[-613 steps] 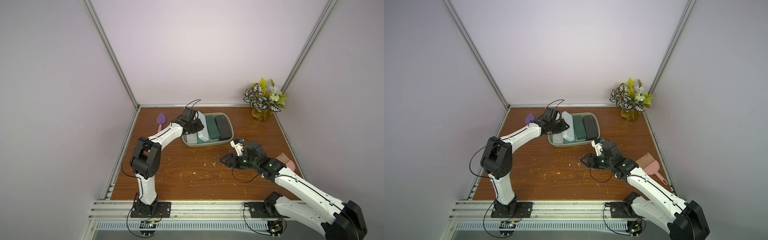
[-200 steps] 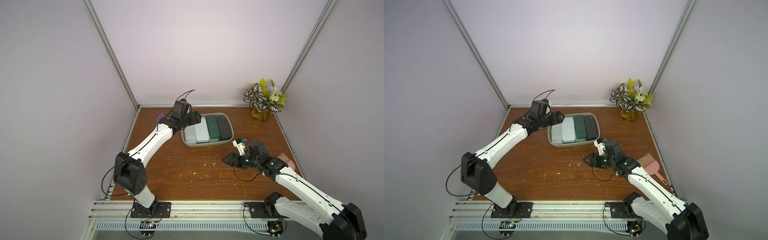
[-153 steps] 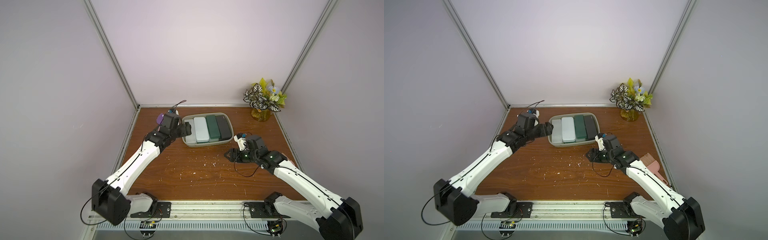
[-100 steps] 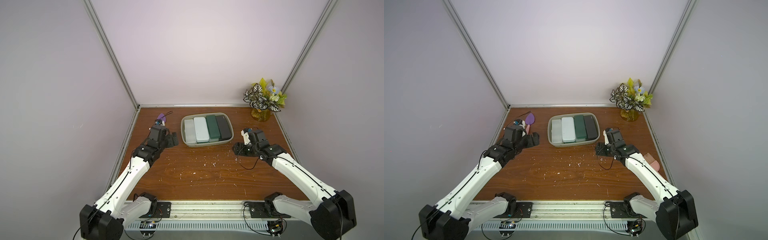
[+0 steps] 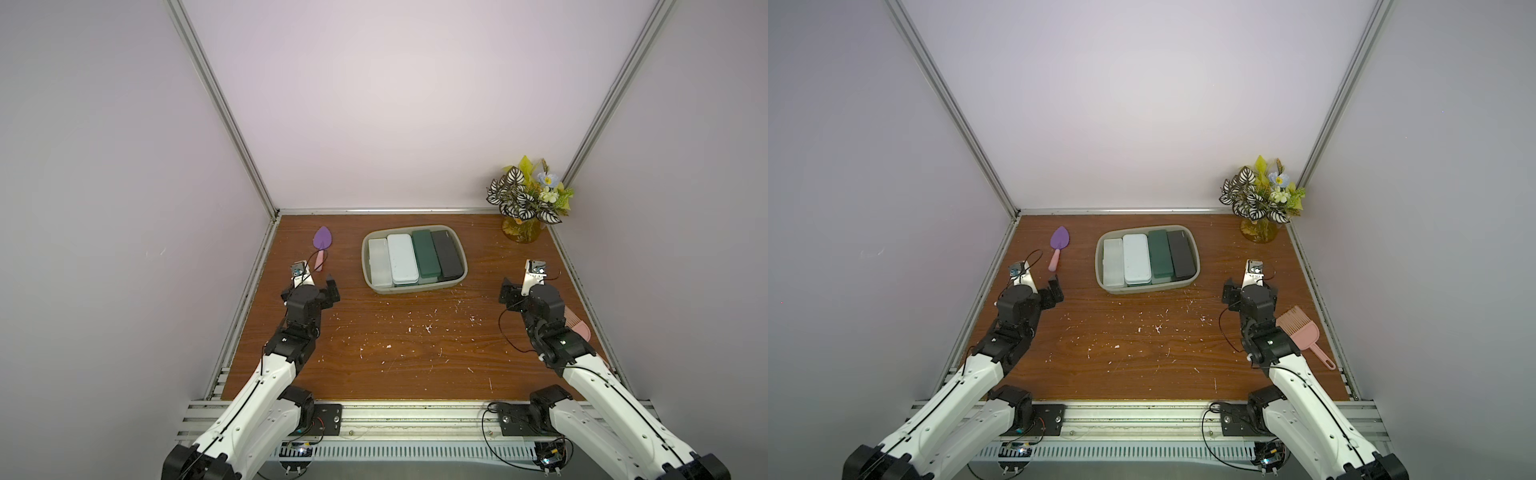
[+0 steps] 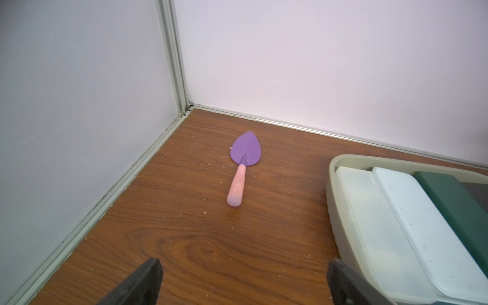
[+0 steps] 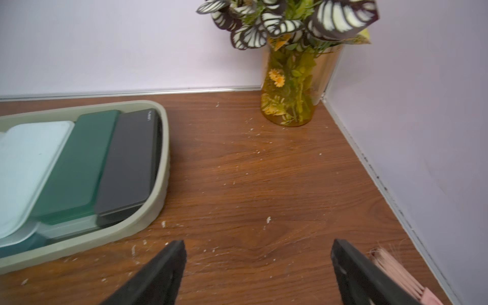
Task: Put the pencil case into the storage box
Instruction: Reset both arms
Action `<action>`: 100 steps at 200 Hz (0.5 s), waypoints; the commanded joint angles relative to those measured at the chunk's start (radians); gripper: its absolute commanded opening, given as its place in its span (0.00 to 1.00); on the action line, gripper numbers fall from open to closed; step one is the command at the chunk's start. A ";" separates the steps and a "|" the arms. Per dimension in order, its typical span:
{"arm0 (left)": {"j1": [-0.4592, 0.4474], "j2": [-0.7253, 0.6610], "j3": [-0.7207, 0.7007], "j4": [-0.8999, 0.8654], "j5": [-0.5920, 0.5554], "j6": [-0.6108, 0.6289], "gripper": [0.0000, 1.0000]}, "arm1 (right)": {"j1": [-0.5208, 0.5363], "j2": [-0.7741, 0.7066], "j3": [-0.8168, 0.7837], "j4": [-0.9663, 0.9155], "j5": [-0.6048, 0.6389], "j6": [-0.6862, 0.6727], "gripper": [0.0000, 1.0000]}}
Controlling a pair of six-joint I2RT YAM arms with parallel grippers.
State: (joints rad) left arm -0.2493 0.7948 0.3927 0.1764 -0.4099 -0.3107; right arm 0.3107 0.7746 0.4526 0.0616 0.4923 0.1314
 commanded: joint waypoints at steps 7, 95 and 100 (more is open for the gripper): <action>0.010 -0.027 -0.079 0.288 -0.120 0.078 0.97 | -0.019 -0.032 -0.081 0.284 0.146 -0.062 0.95; 0.075 0.088 -0.308 0.796 -0.172 0.220 0.97 | -0.087 0.411 -0.321 1.052 0.122 -0.113 0.99; 0.088 0.107 -0.310 0.810 -0.153 0.209 0.97 | -0.087 0.458 -0.318 1.087 0.130 -0.116 0.99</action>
State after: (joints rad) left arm -0.2153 0.8497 0.1028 0.7818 -0.5716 -0.1360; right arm 0.2379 1.0660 0.1268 0.8051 0.6220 0.0444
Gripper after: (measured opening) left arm 0.975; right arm 0.986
